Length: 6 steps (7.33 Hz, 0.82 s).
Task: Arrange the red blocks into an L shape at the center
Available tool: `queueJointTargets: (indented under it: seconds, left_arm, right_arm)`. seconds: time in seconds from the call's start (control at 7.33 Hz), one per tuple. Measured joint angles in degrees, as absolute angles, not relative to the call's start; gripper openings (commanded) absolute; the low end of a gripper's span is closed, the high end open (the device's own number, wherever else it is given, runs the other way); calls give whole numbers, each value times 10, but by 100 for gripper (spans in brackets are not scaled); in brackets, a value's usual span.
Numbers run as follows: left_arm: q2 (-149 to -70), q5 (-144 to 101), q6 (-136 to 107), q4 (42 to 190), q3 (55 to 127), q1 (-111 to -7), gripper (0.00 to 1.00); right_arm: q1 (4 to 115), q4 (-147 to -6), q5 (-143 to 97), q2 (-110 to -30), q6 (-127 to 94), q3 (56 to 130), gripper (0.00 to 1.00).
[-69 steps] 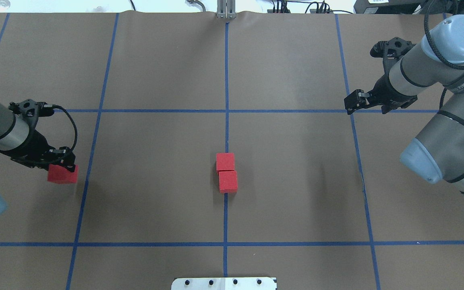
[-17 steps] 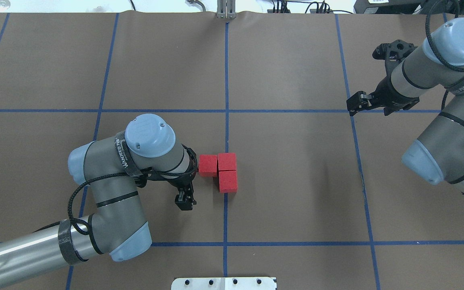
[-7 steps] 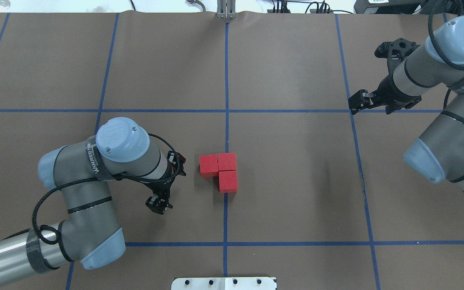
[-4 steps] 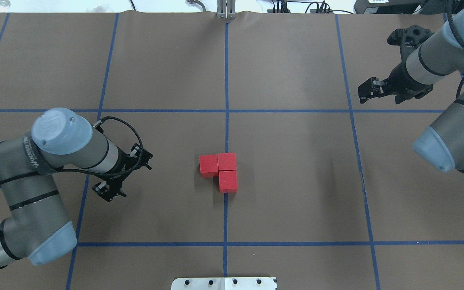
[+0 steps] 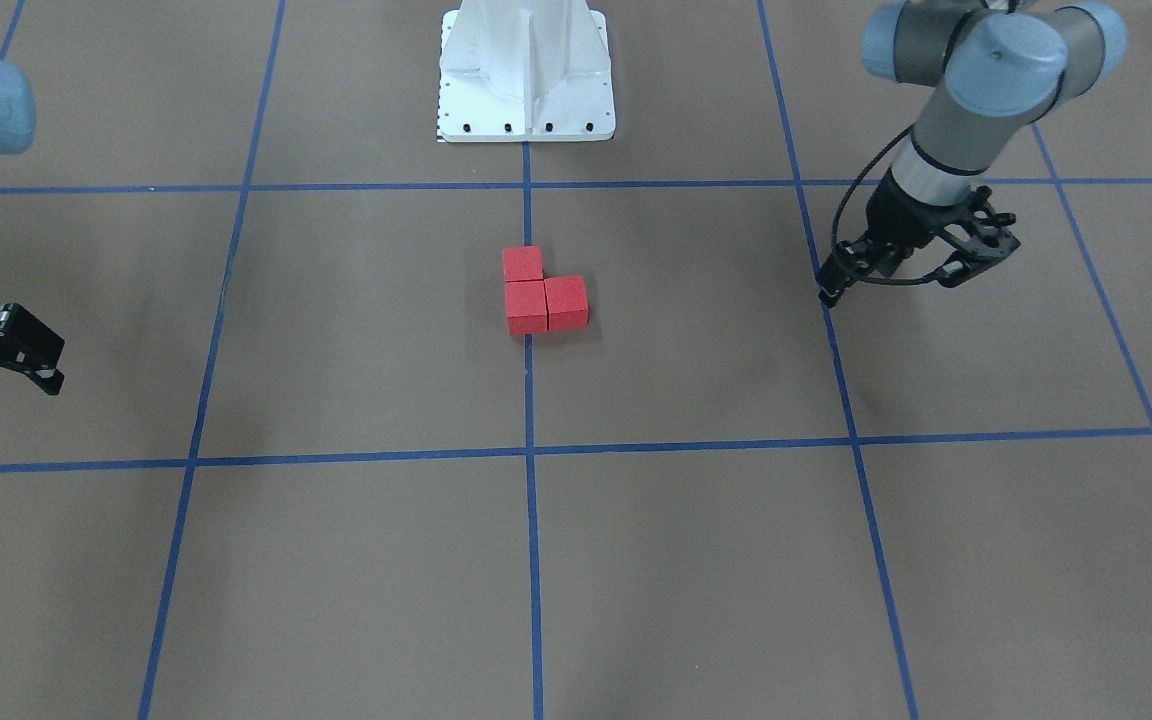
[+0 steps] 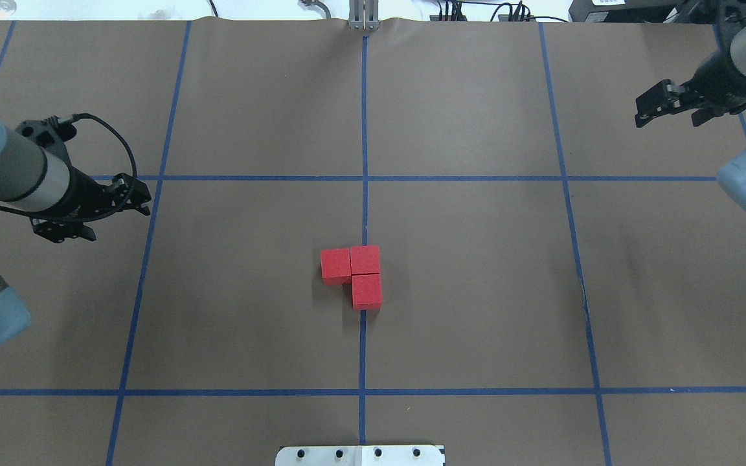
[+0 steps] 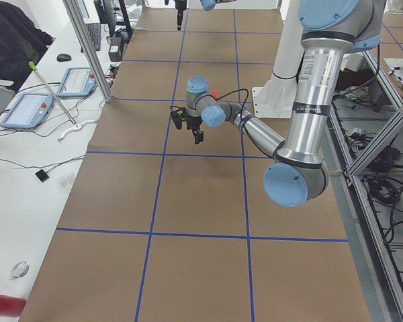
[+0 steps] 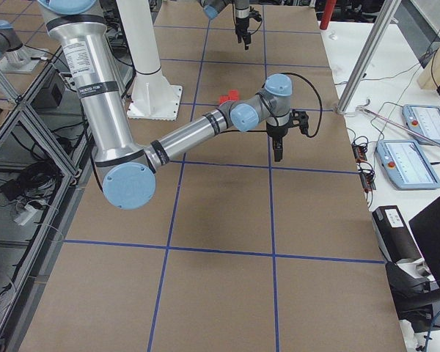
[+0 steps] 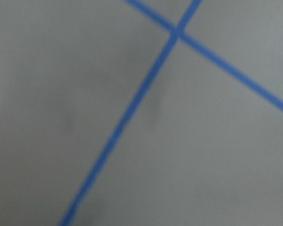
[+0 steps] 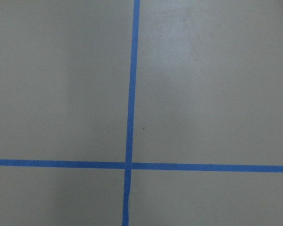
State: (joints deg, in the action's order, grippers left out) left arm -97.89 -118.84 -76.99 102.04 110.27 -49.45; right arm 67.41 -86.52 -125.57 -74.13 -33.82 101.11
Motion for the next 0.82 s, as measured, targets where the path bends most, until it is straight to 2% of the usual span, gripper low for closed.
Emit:
queueJointTargets:
  seconds: [0.41,0.82]
  left_arm:
    - [-945,-1299,-409,1020,1019,-656,100]
    - [-970,-1342,-155,1016,900,-756,100]
  right_arm:
    - [742,-862,-1263,-736,-174,924,100]
    - [763,-857,-1275,-734,-99,883,100]
